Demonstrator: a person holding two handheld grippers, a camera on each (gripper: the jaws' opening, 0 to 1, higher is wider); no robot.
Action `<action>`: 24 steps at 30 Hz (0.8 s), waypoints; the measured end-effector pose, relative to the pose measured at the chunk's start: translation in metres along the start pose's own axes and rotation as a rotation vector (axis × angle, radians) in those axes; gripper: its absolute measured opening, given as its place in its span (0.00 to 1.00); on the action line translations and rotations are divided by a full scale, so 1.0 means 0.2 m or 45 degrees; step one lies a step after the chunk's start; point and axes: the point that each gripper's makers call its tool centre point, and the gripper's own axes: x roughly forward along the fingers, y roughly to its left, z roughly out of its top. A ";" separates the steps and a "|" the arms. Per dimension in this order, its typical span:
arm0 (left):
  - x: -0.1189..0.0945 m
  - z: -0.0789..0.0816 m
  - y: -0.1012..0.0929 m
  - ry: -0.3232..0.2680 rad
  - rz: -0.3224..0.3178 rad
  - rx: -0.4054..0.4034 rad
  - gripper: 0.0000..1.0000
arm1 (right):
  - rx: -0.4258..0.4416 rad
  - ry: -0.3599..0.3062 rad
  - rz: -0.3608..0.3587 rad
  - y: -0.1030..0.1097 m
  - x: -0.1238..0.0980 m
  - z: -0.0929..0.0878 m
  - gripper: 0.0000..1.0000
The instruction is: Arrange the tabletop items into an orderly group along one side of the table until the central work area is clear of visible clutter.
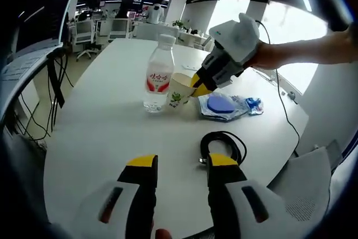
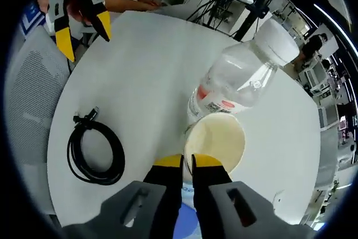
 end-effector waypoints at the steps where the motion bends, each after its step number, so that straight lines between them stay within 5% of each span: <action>1: 0.00 0.00 0.00 0.000 0.000 -0.001 0.34 | 0.000 -0.002 -0.001 0.00 0.00 0.00 0.03; 24: -0.01 0.00 0.00 -0.010 -0.004 -0.011 0.34 | 0.004 -0.022 0.014 0.04 -0.01 0.02 0.00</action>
